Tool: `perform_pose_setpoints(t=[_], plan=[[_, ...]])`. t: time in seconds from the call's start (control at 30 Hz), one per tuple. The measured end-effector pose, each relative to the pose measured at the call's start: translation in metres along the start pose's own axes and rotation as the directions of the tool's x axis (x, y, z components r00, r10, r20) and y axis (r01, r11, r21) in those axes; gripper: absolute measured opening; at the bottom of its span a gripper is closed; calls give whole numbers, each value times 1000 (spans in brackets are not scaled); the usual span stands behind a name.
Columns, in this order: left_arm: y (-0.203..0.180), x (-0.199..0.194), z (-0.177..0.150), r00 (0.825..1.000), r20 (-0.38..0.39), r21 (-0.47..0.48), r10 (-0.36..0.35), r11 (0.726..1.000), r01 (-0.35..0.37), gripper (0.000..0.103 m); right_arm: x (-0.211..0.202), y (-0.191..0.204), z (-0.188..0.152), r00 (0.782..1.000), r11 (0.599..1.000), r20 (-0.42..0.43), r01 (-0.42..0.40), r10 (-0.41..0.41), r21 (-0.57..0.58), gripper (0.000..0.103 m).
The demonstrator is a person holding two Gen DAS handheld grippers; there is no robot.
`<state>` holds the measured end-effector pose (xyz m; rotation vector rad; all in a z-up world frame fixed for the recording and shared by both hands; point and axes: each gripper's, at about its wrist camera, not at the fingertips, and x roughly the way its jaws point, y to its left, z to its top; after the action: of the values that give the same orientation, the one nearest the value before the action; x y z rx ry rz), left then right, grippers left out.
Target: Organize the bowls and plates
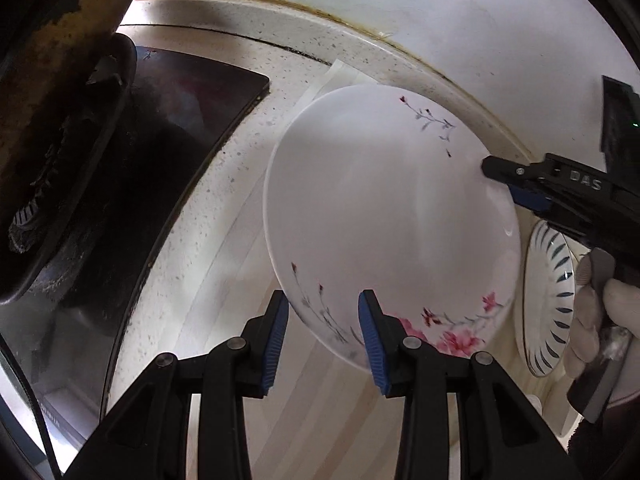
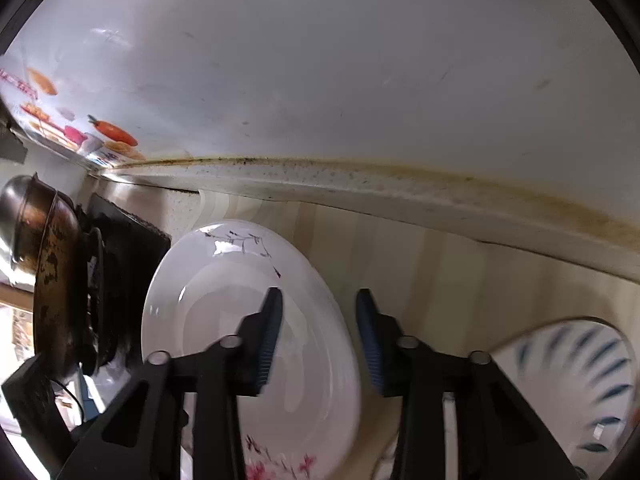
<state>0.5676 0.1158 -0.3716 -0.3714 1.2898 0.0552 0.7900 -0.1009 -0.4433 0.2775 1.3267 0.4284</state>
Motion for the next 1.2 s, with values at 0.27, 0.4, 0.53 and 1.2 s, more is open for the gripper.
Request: perform_pose_setpoints(t=[0.27,0.4,0.53,1.2], plan=[[-1,-5,-2,997,69,56,39,998,-43,27,-3,-11,-10,998,998,26,-61,61,16,18],[0,-19,-9,995,94,75,38,996,-45,27,-15,-9,-22,996,997,39,-76,75,15,15],[-1,-37,-18,994,106,101,32,994,-42,27,-37,-8,-38,996,997,50,-72,72,-1,15],[-76,-108,-103,996,50,305,-74,951,55,27,-212,-59,-206,982,989,177,-85,62,124,15]])
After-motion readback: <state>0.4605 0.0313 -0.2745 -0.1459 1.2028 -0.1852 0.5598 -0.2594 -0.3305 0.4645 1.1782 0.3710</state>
